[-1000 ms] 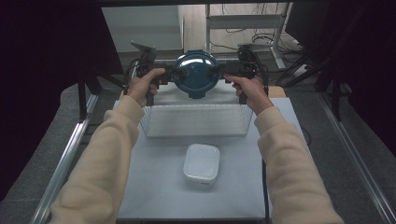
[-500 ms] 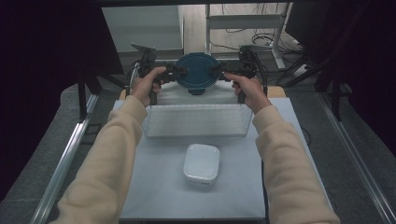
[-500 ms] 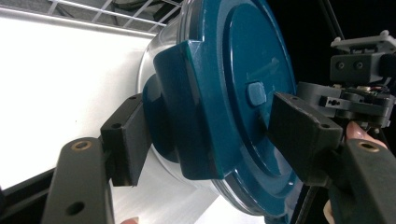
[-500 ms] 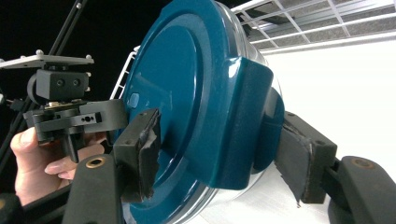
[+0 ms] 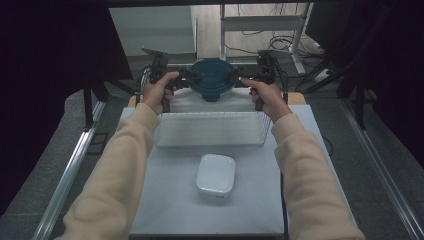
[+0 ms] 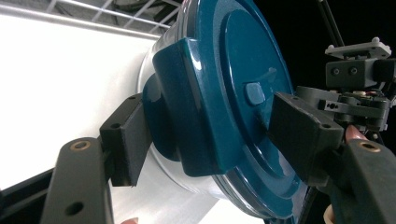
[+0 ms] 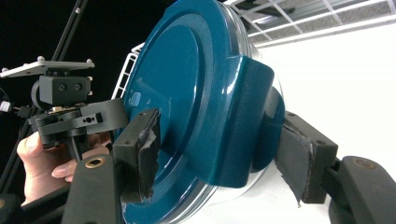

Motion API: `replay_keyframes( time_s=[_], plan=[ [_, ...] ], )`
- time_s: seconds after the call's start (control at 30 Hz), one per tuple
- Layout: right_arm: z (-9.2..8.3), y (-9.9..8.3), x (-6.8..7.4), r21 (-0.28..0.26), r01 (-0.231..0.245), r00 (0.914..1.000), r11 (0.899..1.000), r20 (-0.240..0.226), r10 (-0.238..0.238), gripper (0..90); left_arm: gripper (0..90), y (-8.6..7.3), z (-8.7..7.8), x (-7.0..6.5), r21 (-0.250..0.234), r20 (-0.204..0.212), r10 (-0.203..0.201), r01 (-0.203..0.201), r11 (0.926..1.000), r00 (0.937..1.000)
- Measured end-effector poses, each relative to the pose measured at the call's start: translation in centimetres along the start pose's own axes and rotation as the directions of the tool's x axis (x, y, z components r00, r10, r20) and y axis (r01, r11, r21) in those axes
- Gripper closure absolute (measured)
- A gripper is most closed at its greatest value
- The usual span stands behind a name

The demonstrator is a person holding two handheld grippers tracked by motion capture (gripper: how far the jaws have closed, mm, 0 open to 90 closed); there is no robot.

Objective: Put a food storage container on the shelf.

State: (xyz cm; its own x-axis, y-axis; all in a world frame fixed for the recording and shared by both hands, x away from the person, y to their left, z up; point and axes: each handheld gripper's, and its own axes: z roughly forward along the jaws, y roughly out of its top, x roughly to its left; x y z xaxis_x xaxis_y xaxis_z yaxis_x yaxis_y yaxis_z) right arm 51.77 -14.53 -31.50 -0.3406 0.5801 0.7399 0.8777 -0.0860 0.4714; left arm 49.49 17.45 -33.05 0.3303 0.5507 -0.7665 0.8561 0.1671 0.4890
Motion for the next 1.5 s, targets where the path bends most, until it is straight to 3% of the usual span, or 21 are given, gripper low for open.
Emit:
replay_keyframes(
  time_s=[0.23, 0.4, 0.5, 0.57, 0.7, 0.77, 0.83, 0.87, 0.93, 1.0, 1.07, 1.2, 1.3, 1.37, 1.43, 1.5],
  plan=[
    [-0.1, -0.1, -0.1, 0.018, -0.015, 0.9999, 1.0, 0.003, 0.015, 34.2, 31.3, -0.2, 0.0, 0.0, 0.01, 0.009, 0.005, -0.006, 0.9999, 0.9999],
    [-0.1, -0.1, 0.0, 0.0, 0.032, 0.999, 0.999, 0.031, -0.032, 31.5, 28.6, -0.2, 0.2, 0.2, 0.006, 0.012, 0.019, -0.019, 0.9998, 0.9998],
    [-0.2, -0.2, 0.2, -0.015, 0.065, 0.9968, 0.998, 0.048, -0.064, 30.2, 26.8, -0.4, 0.2, -0.1, -0.004, -0.012, 0.053, -0.053, 0.9986, 0.9985],
    [-0.5, -0.3, 0.5, -0.039, 0.106, 0.9911, 0.994, 0.085, -0.102, 27.1, 22.8, -0.5, 0.0, -0.6, -0.037, -0.072, 0.098, -0.101, 0.9942, 0.9926],
    [-1.0, -0.8, 1.3, -0.048, 0.154, 0.984, 0.987, 0.097, -0.149, 20.3, 15.9, -1.1, -1.2, -1.7, -0.084, -0.15, 0.186, -0.2, 0.9762, 0.971],
    [-1.3, -1.3, 2.2, -0.044, 0.211, 0.9671, 0.977, 0.156, -0.202, 15.8, 15.5, -1.5, -1.9, -2.3, -0.084, -0.2, 0.238, -0.259, 0.9622, 0.9504],
    [-1.7, -2.1, 3.2, -0.048, 0.273, 0.9409, 0.961, 0.222, -0.256, 14.2, 15.8, -2.1, -2.7, -2.7, -0.09, -0.233, 0.274, -0.302, 0.9492, 0.933],
    [-2.0, -2.5, 3.7, -0.055, 0.295, 0.9326, 0.954, 0.234, -0.275, 14.2, 16.4, -2.4, -3.1, -2.8, -0.094, -0.227, 0.286, -0.314, 0.9448, 0.9307],
    [-2.6, -3.2, 4.3, -0.064, 0.324, 0.9247, 0.944, 0.232, -0.302, 14.3, 16.9, -3.3, -3.8, -2.9, -0.105, -0.203, 0.289, -0.314, 0.9436, 0.9356],
    [-3.2, -4.0, 4.6, -0.074, 0.349, 0.9178, 0.934, 0.229, -0.325, 14.6, 17.5, -4.3, -4.4, -3.2, -0.104, -0.193, 0.31, -0.334, 0.937, 0.9309],
    [-3.9, -4.7, 4.9, -0.077, 0.381, 0.9071, 0.921, 0.225, -0.356, 15.2, 17.7, -5.4, -5.0, -3.6, -0.091, -0.204, 0.346, -0.37, 0.9247, 0.9158],
    [-5.0, -6.7, 5.0, -0.078, 0.48, 0.8646, 0.874, 0.21, -0.457, 17.6, 18.6, -7.9, -6.3, -4.2, -0.077, -0.184, 0.402, -0.421, 0.904, 0.8972],
    [-5.5, -8.6, 4.9, -0.066, 0.526, 0.8386, 0.848, 0.206, -0.504, 17.9, 19.7, -9.9, -7.2, -4.2, -0.074, -0.198, 0.44, -0.461, 0.8845, 0.8761],
    [-5.8, -10.0, 4.7, -0.056, 0.557, 0.8166, 0.828, 0.217, -0.535, 18.7, 20.1, -11.2, -7.7, -3.9, -0.08, -0.194, 0.447, -0.469, 0.8798, 0.873],
    [-6.1, -11.3, 4.3, -0.049, 0.577, 0.8034, 0.815, 0.213, -0.556, 19.2, 20.4, -12.5, -8.0, -3.4, -0.079, -0.202, 0.451, -0.473, 0.8775, 0.8697],
    [-6.3, -12.7, 3.8, -0.05, 0.594, 0.7918, 0.803, 0.215, -0.572, 20.0, 20.9, -14.0, -8.1, -2.9, -0.075, -0.224, 0.462, -0.488, 0.8694, 0.8579]
  ],
)
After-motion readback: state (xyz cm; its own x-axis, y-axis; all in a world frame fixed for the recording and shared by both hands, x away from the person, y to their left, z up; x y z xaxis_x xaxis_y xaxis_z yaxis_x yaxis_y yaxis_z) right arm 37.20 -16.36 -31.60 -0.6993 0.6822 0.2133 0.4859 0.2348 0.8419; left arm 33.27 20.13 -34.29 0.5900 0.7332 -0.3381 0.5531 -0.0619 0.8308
